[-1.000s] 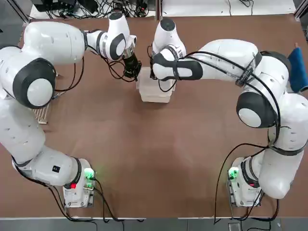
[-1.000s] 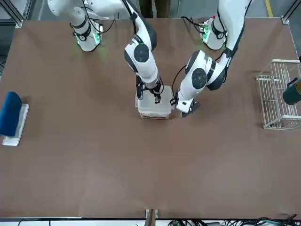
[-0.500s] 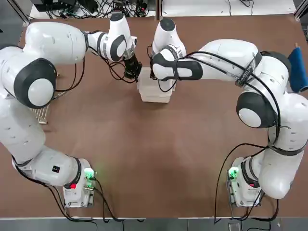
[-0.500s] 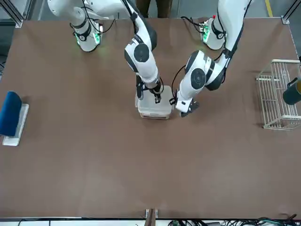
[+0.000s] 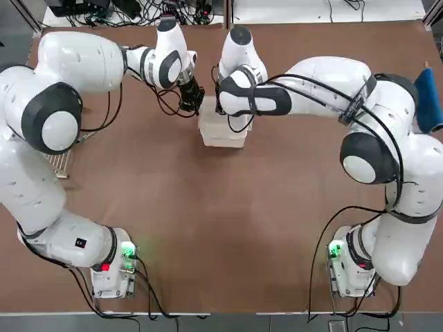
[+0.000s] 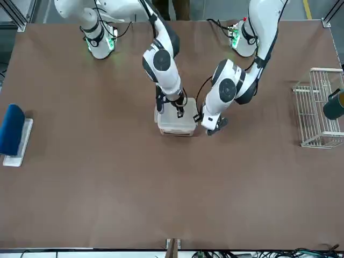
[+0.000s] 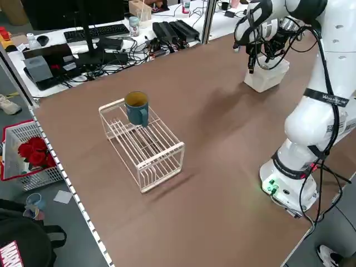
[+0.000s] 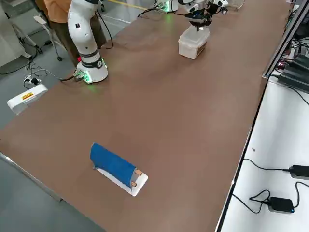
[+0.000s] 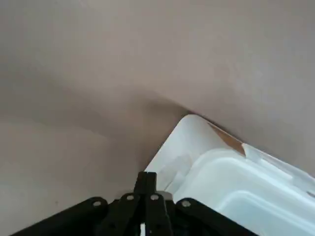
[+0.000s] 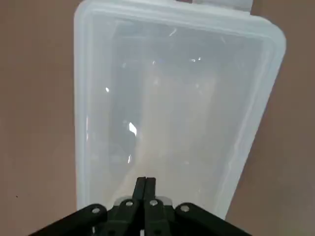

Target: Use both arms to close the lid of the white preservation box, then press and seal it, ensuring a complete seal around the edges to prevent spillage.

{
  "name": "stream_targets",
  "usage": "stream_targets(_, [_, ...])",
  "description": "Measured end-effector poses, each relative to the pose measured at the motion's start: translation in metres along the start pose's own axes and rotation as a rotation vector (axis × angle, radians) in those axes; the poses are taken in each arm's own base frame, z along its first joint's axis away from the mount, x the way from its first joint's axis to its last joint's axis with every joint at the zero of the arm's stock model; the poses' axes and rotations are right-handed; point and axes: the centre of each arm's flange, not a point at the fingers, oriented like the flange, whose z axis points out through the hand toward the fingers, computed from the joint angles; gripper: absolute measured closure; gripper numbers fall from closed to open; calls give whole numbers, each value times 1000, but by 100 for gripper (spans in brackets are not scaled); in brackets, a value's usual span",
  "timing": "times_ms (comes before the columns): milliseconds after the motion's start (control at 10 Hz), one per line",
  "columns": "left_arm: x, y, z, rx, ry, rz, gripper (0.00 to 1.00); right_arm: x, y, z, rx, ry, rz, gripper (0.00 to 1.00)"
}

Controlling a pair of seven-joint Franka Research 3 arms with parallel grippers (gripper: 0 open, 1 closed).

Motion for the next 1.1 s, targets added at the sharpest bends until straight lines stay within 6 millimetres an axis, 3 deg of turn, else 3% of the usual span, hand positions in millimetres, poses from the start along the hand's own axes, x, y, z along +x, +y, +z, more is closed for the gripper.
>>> stream_targets(1100, [1,2,4,-11,4,-8,99,0,0,0,0,0,-1,99])
